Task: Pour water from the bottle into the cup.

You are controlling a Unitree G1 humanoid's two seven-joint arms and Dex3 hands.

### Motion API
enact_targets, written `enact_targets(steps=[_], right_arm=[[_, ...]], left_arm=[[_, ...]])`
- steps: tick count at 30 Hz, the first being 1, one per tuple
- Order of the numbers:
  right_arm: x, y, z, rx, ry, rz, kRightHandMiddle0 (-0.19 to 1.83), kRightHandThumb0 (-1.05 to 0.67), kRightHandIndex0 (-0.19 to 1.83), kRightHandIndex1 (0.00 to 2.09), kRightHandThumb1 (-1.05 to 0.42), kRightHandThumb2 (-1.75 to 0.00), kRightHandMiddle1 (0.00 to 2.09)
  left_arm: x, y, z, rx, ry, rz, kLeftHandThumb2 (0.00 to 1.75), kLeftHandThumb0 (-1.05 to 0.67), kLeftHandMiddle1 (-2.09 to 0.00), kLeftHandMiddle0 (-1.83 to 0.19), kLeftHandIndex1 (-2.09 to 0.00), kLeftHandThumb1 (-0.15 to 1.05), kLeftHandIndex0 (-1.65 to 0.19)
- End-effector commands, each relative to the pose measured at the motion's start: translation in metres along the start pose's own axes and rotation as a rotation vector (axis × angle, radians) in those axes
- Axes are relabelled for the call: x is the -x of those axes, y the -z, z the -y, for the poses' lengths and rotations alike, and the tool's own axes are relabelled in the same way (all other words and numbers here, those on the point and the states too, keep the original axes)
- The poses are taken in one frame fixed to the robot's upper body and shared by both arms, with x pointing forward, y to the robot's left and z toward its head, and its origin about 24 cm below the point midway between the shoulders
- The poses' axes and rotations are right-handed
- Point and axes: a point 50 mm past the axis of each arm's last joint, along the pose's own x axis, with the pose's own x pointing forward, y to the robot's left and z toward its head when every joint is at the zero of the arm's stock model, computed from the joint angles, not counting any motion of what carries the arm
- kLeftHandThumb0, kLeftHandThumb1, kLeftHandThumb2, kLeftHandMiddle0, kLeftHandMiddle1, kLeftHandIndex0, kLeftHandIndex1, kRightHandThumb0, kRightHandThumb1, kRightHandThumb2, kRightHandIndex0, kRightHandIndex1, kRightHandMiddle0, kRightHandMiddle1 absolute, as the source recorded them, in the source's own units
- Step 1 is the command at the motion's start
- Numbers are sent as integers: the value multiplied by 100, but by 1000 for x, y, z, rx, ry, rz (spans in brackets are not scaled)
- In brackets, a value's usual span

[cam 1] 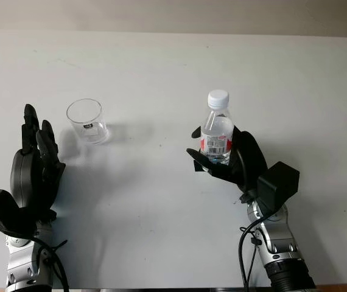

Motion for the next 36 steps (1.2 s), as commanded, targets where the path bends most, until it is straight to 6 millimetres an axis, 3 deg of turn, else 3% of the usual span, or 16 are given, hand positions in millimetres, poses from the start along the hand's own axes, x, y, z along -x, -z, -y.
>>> enact_targets(steps=[1, 2, 4, 11, 15, 18, 21, 24, 25, 26, 29, 36], right_arm=[[0, 0, 1, 25, -1, 10, 45, -23, 109, 209, -105, -39, 209], [1, 1, 0, 37, -1, 10, 11, -23, 106, 209, -105, -39, 209], [2, 2, -1, 51, -1, 11, -11, -22, 103, 209, -105, -39, 209], [4, 10, -7, 17, 4, -10, -19, -25, 98, 209, -105, -37, 209], [5, 14, -11, 3, -12, -46, -19, -29, 19, 209, -105, -29, 209], [7, 16, -11, -31, -24, -84, -19, -33, -5, 209, -105, -23, 209], [9, 18, -11, -60, -32, -96, -19, -41, -15, 209, -105, -14, 208], [11, 17, -9, -35, -90, -99, -19, -56, -16, 107, -105, -7, 113], [11, 17, -8, -22, -107, -98, -18, -63, -14, 57, -104, -6, 71], [12, 16, -6, -16, -119, -95, -17, -66, -13, 33, -104, -6, 48], [13, 14, -2, -2, -128, -88, -19, -76, -18, 4, -102, -5, 10], [15, 9, 9, 2, -85, -69, -19, -82, -19, 0, -100, -5, 0]], left_arm=[[6, 7, -4, 2, -10, -41, 75, -76, -4, 19, 0, 105, 19], [6, 7, -4, -2, -8, -41, 75, -76, -4, 19, 0, 105, 19], [6, 7, -5, -3, -7, -39, 75, -76, -4, 19, 0, 105, 19], [5, 7, -6, -1, -5, -38, 75, -76, -5, 18, 0, 105, 19], [5, 6, -8, -3, -1, -39, 74, -77, -5, 18, 0, 105, 19], [4, 6, -8, -3, -1, -38, 74, -77, -5, 18, 0, 105, 19], [4, 5, -9, -4, 1, -41, 74, -77, -5, 19, 0, 105, 19], [4, 6, -9, -4, -2, -41, 74, -78, -5, 19, 0, 105, 19], [4, 6, -9, -3, -2, -43, 73, -78, -5, 19, 0, 105, 19], [4, 6, -9, -5, -2, -45, 73, -78, -5, 19, 0, 105, 19], [4, 5, -9, -9, -3, -41, 73, -78, -5, 19, 0, 105, 19], [4, 6, -9, -1, -3, -45, 74, -77, -5, 19, 0, 105, 19]])
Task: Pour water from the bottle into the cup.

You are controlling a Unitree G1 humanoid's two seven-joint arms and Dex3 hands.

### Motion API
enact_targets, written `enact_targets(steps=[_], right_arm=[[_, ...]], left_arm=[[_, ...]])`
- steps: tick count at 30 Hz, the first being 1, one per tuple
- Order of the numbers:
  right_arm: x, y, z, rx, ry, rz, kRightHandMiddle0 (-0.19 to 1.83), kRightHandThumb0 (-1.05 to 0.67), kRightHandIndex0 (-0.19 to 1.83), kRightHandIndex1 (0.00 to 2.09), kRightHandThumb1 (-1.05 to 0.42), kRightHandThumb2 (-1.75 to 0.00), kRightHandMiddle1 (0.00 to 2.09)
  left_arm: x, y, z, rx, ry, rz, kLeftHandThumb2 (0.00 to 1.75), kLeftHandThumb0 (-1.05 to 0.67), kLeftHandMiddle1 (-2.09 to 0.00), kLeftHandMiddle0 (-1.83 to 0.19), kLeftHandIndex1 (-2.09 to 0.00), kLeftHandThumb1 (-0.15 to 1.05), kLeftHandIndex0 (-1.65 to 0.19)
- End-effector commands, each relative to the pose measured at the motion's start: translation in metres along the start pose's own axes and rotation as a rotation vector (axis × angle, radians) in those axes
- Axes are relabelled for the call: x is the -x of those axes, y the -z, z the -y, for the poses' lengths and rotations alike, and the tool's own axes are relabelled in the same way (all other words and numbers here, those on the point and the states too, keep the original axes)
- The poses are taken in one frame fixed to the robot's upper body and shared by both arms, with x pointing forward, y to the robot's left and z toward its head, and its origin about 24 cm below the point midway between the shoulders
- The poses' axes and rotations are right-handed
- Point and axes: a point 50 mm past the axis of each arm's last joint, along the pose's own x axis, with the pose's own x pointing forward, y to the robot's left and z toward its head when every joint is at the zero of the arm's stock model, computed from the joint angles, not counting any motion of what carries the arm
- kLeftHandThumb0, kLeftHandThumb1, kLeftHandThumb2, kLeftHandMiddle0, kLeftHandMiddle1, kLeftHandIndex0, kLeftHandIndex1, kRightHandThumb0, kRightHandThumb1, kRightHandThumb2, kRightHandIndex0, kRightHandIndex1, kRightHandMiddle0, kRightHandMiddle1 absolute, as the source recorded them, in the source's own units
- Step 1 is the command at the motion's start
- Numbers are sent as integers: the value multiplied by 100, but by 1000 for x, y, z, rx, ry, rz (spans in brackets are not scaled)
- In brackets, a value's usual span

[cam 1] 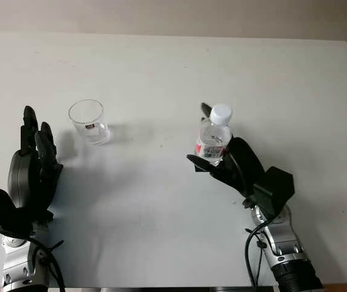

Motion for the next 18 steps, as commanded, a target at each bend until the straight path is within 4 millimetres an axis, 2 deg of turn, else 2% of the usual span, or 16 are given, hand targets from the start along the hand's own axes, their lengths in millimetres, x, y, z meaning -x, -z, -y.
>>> enact_targets(steps=[1, 9, 18], right_arm=[[4, -3, 6, 11, 26, 11, -19, -82, -19, 0, -100, -5, 0], [11, -11, 17, -7, 78, 57, -19, -79, -19, 0, -97, -5, 0], [18, -20, 32, 36, 130, 115, -19, -86, -19, 0, -98, -5, 0]], left_arm=[[4, 5, -3, 4, -6, -28, 74, -77, -4, 19, 0, 105, 19], [4, 6, -4, 6, -6, -28, 73, -78, -4, 19, 0, 105, 19], [3, 5, -3, 2, -10, -27, 75, -77, -5, 19, 0, 105, 19]])
